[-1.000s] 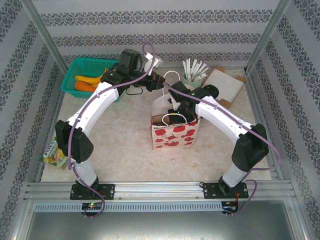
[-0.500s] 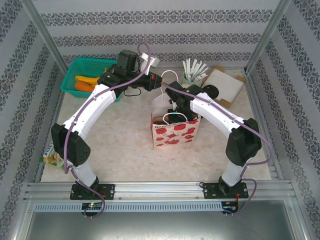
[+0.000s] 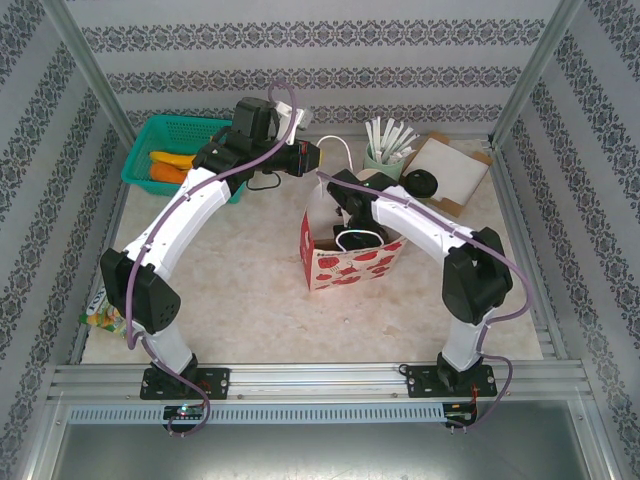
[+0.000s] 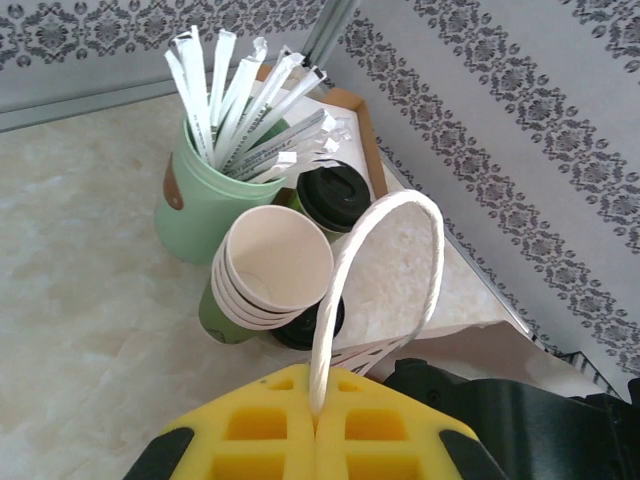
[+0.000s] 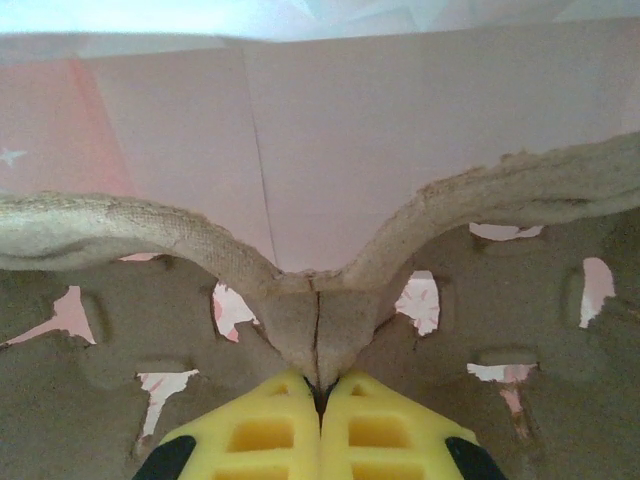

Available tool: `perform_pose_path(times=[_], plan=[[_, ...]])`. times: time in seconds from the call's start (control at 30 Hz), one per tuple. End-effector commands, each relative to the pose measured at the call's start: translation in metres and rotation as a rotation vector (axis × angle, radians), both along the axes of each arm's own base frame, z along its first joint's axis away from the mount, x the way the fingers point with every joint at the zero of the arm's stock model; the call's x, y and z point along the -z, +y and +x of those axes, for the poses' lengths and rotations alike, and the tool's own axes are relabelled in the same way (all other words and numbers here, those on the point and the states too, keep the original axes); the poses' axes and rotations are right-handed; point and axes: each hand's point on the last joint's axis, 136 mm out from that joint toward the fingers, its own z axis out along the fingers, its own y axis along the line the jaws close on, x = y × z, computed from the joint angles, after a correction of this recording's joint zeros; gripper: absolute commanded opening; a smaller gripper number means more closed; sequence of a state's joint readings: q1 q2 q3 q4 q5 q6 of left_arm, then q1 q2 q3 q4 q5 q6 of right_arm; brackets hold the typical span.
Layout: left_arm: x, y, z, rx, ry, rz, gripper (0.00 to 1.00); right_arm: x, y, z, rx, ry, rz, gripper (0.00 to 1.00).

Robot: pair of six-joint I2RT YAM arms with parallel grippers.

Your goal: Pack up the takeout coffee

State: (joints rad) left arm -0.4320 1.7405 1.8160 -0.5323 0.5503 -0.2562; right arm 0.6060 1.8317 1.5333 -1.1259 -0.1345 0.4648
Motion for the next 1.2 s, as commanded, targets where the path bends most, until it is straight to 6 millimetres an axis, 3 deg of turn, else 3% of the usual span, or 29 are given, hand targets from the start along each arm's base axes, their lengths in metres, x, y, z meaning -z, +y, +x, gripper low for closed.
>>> perform_pose_path(times=[0.0, 0.23, 0.37, 0.5, 0.7, 0.77, 1.0, 1.17], plan=[[-0.014, 0.006, 0.010, -0.062, -0.039, 0.006, 0.00, 0.009, -0.010, -0.012, -0.006, 0.070, -0.043, 0.00], [-0.014, 0.019, 0.021, -0.138, -0.031, 0.015, 0.00, 0.011, -0.010, -0.011, 0.000, 0.066, -0.034, 0.00], [-0.006, 0.008, 0.016, -0.079, 0.014, -0.016, 0.00, 0.007, -0.003, 0.012, 0.026, -0.056, 0.004, 0.00], [0.006, 0.007, 0.017, -0.083, 0.060, -0.013, 0.00, 0.019, -0.001, 0.027, 0.019, -0.099, -0.011, 0.00], [0.003, 0.010, 0.016, -0.089, 0.047, -0.002, 0.00, 0.034, -0.001, 0.024, -0.006, -0.062, -0.028, 0.12], [0.000, 0.012, 0.017, -0.097, 0.037, 0.006, 0.00, 0.033, 0.000, 0.022, -0.009, -0.055, -0.022, 0.20], [-0.002, 0.012, 0.018, -0.096, 0.026, 0.019, 0.00, -0.004, 0.004, 0.018, -0.021, -0.097, 0.028, 0.49], [0.000, 0.013, 0.018, -0.096, 0.026, 0.032, 0.00, -0.023, 0.005, 0.012, -0.031, -0.105, 0.056, 0.57]])
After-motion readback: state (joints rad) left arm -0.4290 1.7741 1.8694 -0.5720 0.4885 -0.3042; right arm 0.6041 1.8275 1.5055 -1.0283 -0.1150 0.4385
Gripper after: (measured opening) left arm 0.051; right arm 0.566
